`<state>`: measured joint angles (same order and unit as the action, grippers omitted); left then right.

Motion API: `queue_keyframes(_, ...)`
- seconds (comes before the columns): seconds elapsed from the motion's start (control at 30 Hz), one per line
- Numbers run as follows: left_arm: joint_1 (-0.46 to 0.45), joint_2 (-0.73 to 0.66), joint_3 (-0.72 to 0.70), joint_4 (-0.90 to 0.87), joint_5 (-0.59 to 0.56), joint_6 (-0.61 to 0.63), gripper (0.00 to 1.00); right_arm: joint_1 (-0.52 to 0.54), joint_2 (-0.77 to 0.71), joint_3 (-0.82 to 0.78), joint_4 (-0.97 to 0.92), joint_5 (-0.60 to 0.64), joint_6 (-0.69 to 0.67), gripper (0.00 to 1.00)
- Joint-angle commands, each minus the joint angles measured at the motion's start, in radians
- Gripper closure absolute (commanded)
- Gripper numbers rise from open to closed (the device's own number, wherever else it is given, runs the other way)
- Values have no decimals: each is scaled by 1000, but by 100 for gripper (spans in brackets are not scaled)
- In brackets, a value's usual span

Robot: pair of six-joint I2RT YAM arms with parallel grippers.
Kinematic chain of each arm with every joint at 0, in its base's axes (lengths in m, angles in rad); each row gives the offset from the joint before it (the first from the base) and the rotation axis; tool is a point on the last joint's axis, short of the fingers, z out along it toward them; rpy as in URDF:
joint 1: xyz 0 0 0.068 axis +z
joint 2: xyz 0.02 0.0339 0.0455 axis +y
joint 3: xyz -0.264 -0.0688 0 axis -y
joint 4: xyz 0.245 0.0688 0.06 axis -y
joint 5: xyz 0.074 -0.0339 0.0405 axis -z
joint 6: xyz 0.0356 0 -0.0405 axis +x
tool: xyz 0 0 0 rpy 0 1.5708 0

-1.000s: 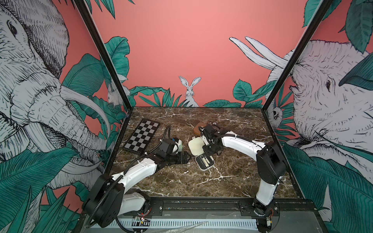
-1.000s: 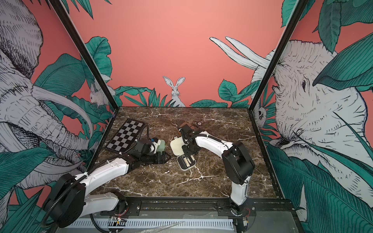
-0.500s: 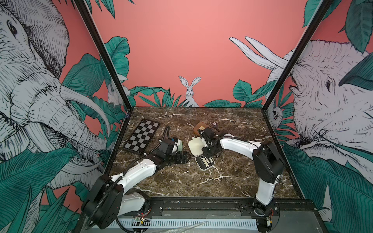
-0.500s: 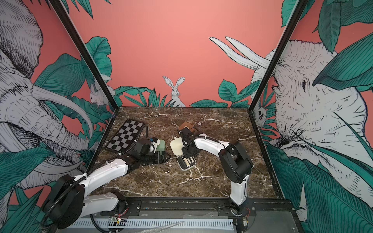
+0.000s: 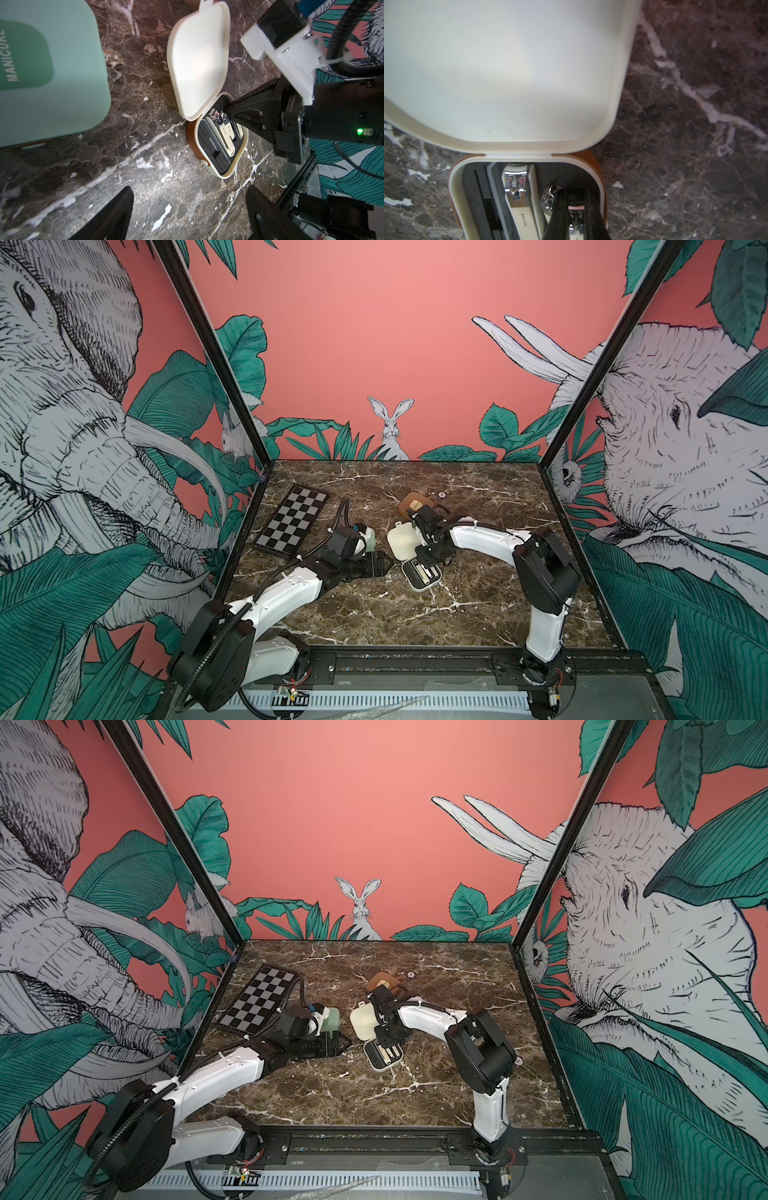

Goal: Organize nail clipper sets
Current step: Place the nail clipper in the storage box.

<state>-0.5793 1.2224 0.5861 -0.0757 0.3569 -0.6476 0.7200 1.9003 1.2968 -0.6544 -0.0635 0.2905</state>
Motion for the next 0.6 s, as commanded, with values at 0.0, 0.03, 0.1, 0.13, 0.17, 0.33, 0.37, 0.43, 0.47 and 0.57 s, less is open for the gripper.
queue_keyframes(0.0, -2, -14, -10, 22, 2, -10, 13, 7, 6, 6, 9, 12, 18, 98)
queue_keyframes(0.03, -1, -14, -10, 22, 2, -12, 13, 7, 5, 8, 10, 11, 18, 98)
queue_keyframes(0.1, -1, -16, -11, 22, 1, -11, 14, 8, 3, 8, 9, 16, 18, 98)
queue_keyframes(0.13, -1, -16, -11, 21, 1, -10, 14, 6, 4, 8, 11, 17, 18, 98)
queue_keyframes(0.17, -2, -16, -10, 20, 1, -10, 14, 6, 8, 8, 10, 16, 16, 98)
queue_keyframes(0.33, -3, -14, -9, 21, 4, -10, 14, 6, 20, 49, 5, 18, 14, 98)
queue_keyframes(0.37, -5, -17, -9, 21, 2, -11, 14, 6, 18, 49, 5, 19, 13, 98)
queue_keyframes(0.43, -4, -16, -9, 19, 1, -11, 14, 6, 12, 52, 4, 21, 12, 98)
queue_keyframes(0.47, -3, -14, -9, 18, 1, -10, 14, 6, 11, 54, 3, 24, 10, 98)
queue_keyframes(0.57, -4, -13, -8, 20, 2, -10, 14, 7, 20, 64, -10, 30, -4, 98)
